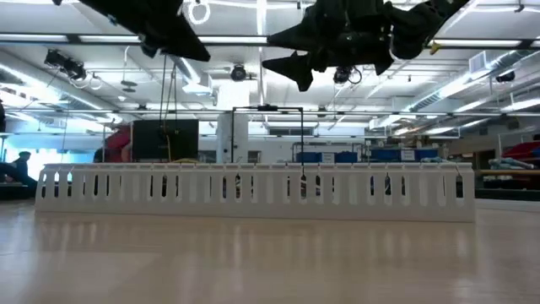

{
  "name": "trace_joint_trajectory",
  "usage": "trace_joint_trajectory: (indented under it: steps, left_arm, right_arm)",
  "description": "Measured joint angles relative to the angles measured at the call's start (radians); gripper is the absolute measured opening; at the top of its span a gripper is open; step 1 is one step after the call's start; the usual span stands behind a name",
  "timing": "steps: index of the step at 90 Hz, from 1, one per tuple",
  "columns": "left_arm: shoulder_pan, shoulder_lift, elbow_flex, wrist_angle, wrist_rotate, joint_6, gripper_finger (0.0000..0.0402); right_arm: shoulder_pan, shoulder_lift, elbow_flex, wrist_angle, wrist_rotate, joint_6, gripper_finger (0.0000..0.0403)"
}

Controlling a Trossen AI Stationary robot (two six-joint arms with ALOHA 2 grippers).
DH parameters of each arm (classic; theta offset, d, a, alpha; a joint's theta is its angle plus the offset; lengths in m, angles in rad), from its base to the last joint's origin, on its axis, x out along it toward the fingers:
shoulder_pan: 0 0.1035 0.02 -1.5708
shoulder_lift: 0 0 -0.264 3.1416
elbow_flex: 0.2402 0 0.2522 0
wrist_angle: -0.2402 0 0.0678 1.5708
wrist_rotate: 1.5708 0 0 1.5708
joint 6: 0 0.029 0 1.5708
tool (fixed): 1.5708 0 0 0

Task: Ziptie cables
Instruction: Wrap the cable wires with the black zip tie

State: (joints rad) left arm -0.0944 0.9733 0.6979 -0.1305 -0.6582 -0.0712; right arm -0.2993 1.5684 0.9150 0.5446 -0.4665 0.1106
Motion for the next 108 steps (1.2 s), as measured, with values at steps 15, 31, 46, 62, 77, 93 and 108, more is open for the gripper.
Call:
trace_joint_trajectory:
  steps: [15,31,46,62,77,93,108]
  left_arm:
    - [0.000,-0.014,0.000,-0.099,-0.003,-0.071,0.0000]
    - [0.000,-0.016,0.000,-0.133,-0.002,-0.091,0.0000]
    - [0.000,-0.016,0.000,-0.128,-0.001,-0.074,0.0000]
    - [0.000,-0.016,0.000,-0.100,0.021,-0.070,0.0000]
    - [0.000,-0.016,0.000,-0.098,0.043,-0.073,0.0000]
    - [0.000,-0.016,-0.001,-0.099,0.049,-0.074,0.0000]
    - [0.000,-0.016,-0.001,-0.102,0.050,-0.063,0.0000]
  right_arm:
    - [0.030,0.000,0.000,-0.096,0.199,0.016,0.0257]
    - [0.112,0.000,0.000,-0.251,0.340,-0.011,0.0239]
    - [0.194,0.055,-0.001,-0.277,0.452,-0.079,0.0224]
    - [0.233,0.181,0.000,-0.178,0.448,-0.137,0.0209]
    - [0.216,0.262,0.056,-0.177,0.448,-0.174,0.0203]
    - [0.211,0.340,0.133,-0.266,0.449,-0.223,0.0204]
    - [0.211,0.398,0.171,-0.277,0.412,-0.237,0.0201]
